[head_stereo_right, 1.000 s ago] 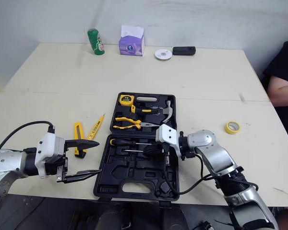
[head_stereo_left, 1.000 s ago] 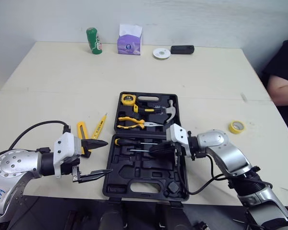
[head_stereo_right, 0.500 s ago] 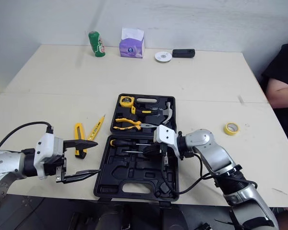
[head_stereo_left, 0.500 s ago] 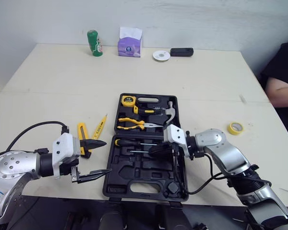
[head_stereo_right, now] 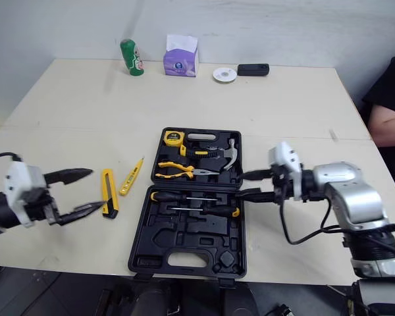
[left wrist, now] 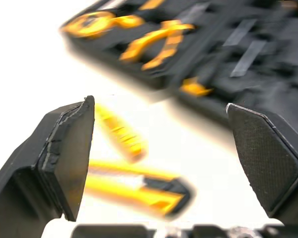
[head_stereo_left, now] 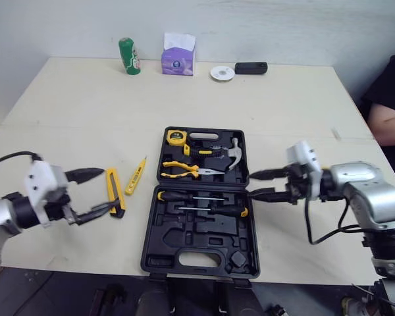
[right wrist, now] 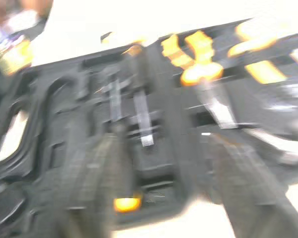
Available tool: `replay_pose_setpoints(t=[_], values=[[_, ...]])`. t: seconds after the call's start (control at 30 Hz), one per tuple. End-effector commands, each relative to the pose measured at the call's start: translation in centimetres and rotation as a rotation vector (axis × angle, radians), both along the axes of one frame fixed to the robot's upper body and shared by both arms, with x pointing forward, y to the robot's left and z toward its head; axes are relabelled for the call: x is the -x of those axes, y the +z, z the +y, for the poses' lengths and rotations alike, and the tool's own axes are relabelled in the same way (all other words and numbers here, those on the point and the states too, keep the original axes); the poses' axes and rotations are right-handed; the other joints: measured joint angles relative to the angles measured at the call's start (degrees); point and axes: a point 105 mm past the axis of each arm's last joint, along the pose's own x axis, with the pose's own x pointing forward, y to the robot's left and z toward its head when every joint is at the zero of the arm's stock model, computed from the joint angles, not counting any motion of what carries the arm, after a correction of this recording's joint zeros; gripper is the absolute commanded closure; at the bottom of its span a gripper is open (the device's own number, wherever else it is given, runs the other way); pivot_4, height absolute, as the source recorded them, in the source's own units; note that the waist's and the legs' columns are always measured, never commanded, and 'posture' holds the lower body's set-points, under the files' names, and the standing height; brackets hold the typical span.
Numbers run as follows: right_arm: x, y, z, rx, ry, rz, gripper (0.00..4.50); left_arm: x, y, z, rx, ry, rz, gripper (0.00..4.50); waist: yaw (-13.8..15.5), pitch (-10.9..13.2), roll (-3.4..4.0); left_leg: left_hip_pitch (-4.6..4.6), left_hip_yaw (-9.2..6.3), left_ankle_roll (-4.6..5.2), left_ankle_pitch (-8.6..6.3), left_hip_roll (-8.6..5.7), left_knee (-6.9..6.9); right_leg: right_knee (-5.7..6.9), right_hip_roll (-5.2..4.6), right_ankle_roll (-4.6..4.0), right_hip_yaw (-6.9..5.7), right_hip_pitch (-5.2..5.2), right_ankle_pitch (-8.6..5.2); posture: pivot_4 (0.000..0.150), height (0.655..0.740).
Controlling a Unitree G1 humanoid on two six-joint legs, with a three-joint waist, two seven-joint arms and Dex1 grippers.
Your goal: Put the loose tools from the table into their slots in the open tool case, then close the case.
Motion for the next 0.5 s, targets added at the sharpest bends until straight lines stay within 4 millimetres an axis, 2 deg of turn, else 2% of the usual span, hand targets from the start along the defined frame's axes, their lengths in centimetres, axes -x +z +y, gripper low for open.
replay_pose_setpoints(t=[0.03,0.13,0.23,0.3,0.4,0.5], values=[[-0.4,2.2,-4.0,0.023,-0.2,-0.173,0.02,0.5,0.4,3.1,0.01,0.156,-0.063,0.0,0.1,0.0,0.0,-0.01,0.0,0.0,0.0,-0.01,-0.03,-0.07,0.0,0.01,-0.01,0.0,0.0,0.15,0.74],[0.3,2.5,-7.9,0.079,-0.346,-0.282,0.02,0.9,0.6,6.0,0.017,0.337,-0.126,0.0,0.4,0.0,-0.01,-0.15,0.01,-0.02,-0.04,-0.03,-0.04,-0.26,-0.04,0.04,-0.19,0.0,0.01,0.15,0.74],[1.3,2.0,-12.1,0.084,-0.476,-0.285,0.02,1.6,0.0,8.5,0.004,0.475,-0.143,0.0,0.6,0.0,-0.02,-0.25,0.0,-0.06,-0.03,-0.02,0.08,-0.36,-0.03,0.11,-0.35,0.01,0.03,0.15,0.74],[2.2,1.3,-15.5,0.109,-0.584,-0.296,0.02,3.0,-1.2,11.8,0.003,0.621,-0.131,0.0,0.5,0.0,-0.02,-0.29,0.01,-0.01,-0.06,-0.02,0.21,-0.35,-0.03,0.2,-0.33,0.02,0.07,0.15,0.74],[3.2,1.1,-18.9,0.139,-0.713,-0.355,0.02,5.2,-2.5,15.4,0.031,0.792,-0.128,0.0,0.0,0.0,-0.02,-0.28,0.03,0.28,-0.23,-0.02,0.29,-0.37,-0.04,0.27,-0.32,0.04,0.1,0.15,0.74],[4.6,0.2,-21.9,0.204,-0.821,-0.376,0.02,7.3,-3.5,17.7,0.028,0.905,-0.116,0.0,-0.3,0.0,-0.03,-0.17,0.07,0.04,-0.36,0.0,0.26,-0.3,-0.06,0.27,-0.26,0.06,0.11,0.15,0.74]])
